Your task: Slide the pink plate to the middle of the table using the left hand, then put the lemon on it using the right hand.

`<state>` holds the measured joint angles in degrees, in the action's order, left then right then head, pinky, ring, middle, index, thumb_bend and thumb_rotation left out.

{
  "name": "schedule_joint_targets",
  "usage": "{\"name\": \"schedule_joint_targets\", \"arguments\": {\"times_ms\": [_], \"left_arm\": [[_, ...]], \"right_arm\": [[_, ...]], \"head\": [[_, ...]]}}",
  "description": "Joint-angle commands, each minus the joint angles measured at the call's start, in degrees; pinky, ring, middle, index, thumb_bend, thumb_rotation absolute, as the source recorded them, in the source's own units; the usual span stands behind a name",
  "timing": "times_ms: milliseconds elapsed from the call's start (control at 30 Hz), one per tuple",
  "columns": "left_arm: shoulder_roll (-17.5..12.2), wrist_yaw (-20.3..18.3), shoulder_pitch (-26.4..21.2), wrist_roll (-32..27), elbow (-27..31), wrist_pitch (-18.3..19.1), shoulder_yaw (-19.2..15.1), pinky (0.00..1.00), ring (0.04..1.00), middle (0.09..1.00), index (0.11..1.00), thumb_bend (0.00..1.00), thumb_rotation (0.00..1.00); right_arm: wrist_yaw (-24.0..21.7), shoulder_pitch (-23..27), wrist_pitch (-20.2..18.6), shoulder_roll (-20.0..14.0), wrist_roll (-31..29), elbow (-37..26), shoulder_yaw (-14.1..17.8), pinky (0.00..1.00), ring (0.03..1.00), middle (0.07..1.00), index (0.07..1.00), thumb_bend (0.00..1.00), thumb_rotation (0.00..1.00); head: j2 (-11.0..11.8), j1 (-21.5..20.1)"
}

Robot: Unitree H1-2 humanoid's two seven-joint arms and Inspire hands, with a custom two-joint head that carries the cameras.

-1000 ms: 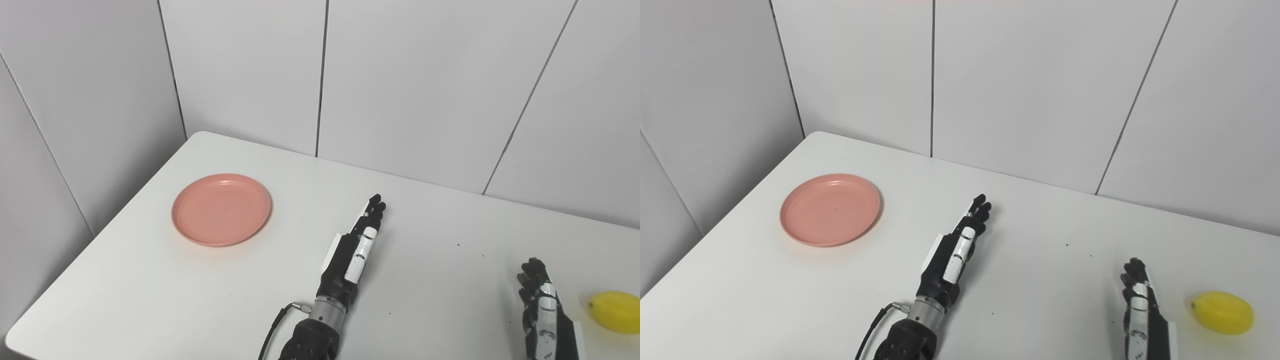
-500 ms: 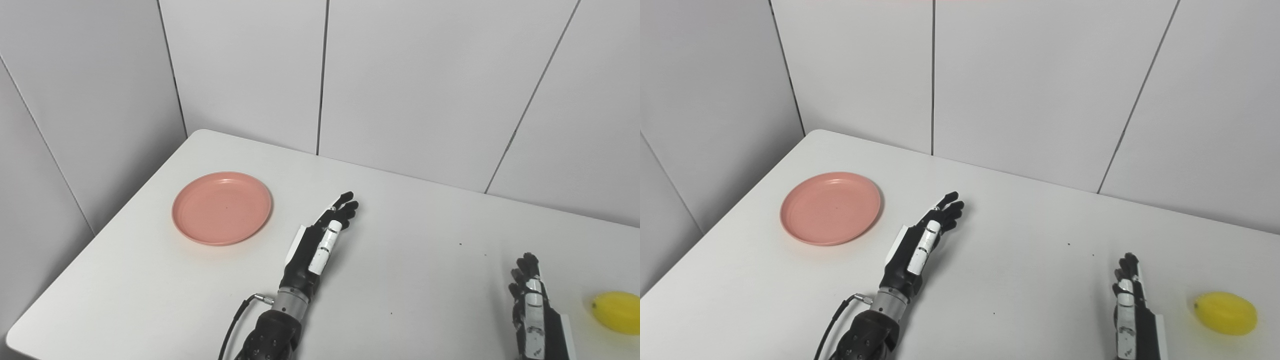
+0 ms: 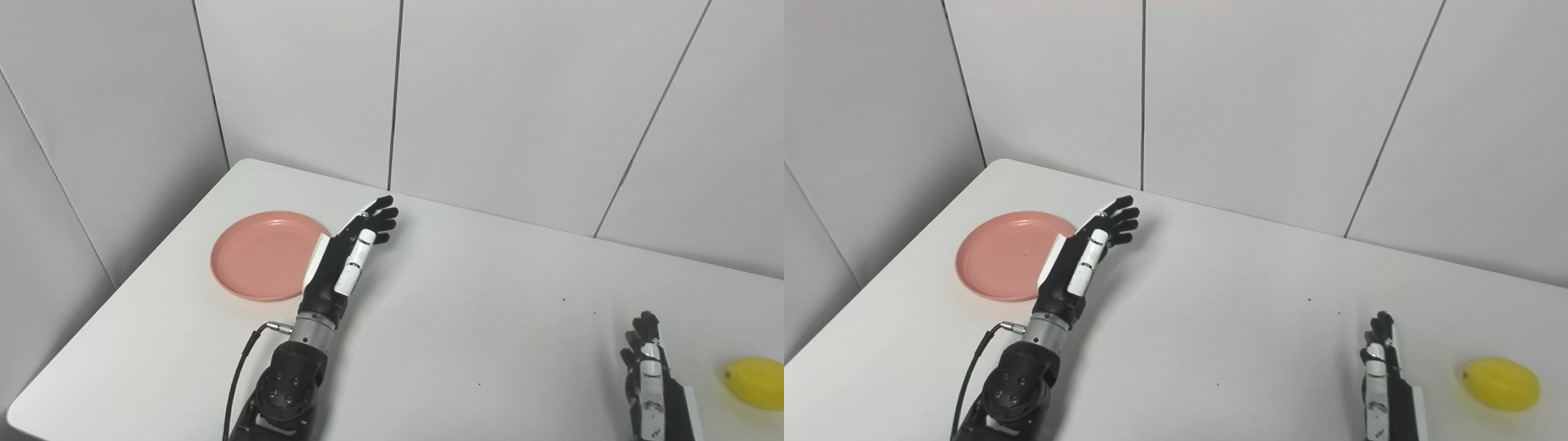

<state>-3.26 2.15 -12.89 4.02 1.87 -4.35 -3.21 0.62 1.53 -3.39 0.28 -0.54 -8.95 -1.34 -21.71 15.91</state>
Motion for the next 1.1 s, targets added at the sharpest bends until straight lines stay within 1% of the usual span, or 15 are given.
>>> {"name": "schedule_joint_targets", "arguments": {"times_ms": [0,133,233,300,367,400,467,567,667,767,800,833,933,1067], "left_arm": [[-1.24,1.25,-3.15,0.02,0.74,-2.88,-1.34,0.78,0.807,0.816,0.814,0.61,1.00],[-3.63,1.42,-5.03,0.44,-0.67,-2.89,-3.04,0.78,0.814,0.816,0.817,0.60,1.00],[-5.45,2.63,-6.45,1.57,-2.15,-2.72,-4.34,0.83,0.817,0.806,0.796,0.60,1.00],[-6.64,2.91,-7.31,1.40,-3.16,-3.18,-5.29,0.84,0.811,0.803,0.790,0.59,1.00],[-7.51,2.77,-7.77,0.84,-3.46,-2.87,-6.03,0.86,0.805,0.801,0.785,0.59,1.00],[-8.21,2.76,-7.95,1.10,-3.38,-2.06,-6.33,0.87,0.804,0.801,0.784,0.59,1.00],[-9.35,2.60,-8.20,1.28,-3.33,-0.95,-6.84,0.86,0.809,0.803,0.790,0.62,1.00],[-10.73,3.17,-8.41,1.78,-3.42,-0.25,-7.82,0.84,0.809,0.802,0.794,0.61,1.00],[-11.34,3.89,-8.38,1.89,-3.71,-0.26,-8.76,0.85,0.813,0.803,0.797,0.61,1.00],[-11.92,5.04,-8.55,1.95,-4.63,0.00,-9.82,0.86,0.816,0.803,0.798,0.62,1.00],[-12.08,5.36,-8.61,2.05,-5.06,-0.22,-10.06,0.84,0.814,0.801,0.800,0.61,1.00],[-12.30,5.51,-8.66,1.86,-5.76,-0.48,-10.40,0.83,0.814,0.800,0.801,0.61,1.00],[-12.74,5.46,-8.74,0.58,-7.43,-1.41,-11.47,0.83,0.820,0.806,0.807,0.60,1.00],[-13.30,5.86,-8.73,-1.01,-9.38,-2.66,-13.18,0.82,0.811,0.804,0.798,0.59,1.00]], "right_arm": [[-0.39,1.15,-0.30,-0.01,-0.03,-1.75,-0.04,1.00,1.000,0.991,0.989,0.31,1.00],[-0.33,1.43,0.22,-0.02,-0.16,-1.20,0.14,1.00,1.000,0.990,0.988,0.30,1.00],[-0.32,1.63,0.19,0.00,-0.37,-0.89,0.31,1.00,1.000,0.991,0.988,0.29,1.00],[-0.26,1.72,0.18,-0.07,-0.24,-0.85,0.34,1.00,1.000,0.991,0.988,0.29,1.00],[0.28,1.75,-0.19,0.36,-0.26,-1.14,0.63,1.00,0.999,0.987,0.982,0.29,1.00],[0.51,1.69,-0.32,0.66,-0.56,-1.35,0.87,1.00,0.998,0.984,0.980,0.29,1.00],[0.66,1.67,-0.17,0.97,-0.96,-1.48,1.16,1.00,1.000,0.983,0.977,0.28,1.00],[0.95,1.81,0.84,1.39,-1.47,-1.11,1.68,1.00,0.994,0.974,0.965,0.26,1.00],[1.08,1.81,0.71,1.89,-2.42,-1.15,2.32,1.00,0.992,0.971,0.959,0.28,1.00],[0.91,1.87,1.01,1.96,-3.29,-1.03,2.74,1.00,0.994,0.971,0.961,0.28,1.00],[0.88,1.89,1.21,1.94,-3.48,-0.92,2.81,1.00,0.991,0.969,0.960,0.28,1.00],[0.55,1.91,1.64,1.50,-3.03,-0.70,2.47,1.00,0.991,0.968,0.959,0.28,1.00],[-0.13,1.93,2.02,0.68,-2.20,-0.50,1.70,1.00,0.995,0.984,0.980,0.24,1.00],[-0.32,2.02,2.11,0.44,-1.92,-0.09,1.50,1.00,0.991,0.984,0.983,0.24,1.00]], "head": [[0.11,0.09],[0.64,0.36],[0.95,0.85],[1.09,1.62],[1.17,2.11],[1.35,2.56],[1.46,2.98],[1.75,3.82],[1.87,4.26],[2.22,5.97],[2.43,6.18],[2.65,6.43],[2.80,6.60],[2.89,6.84]]}}
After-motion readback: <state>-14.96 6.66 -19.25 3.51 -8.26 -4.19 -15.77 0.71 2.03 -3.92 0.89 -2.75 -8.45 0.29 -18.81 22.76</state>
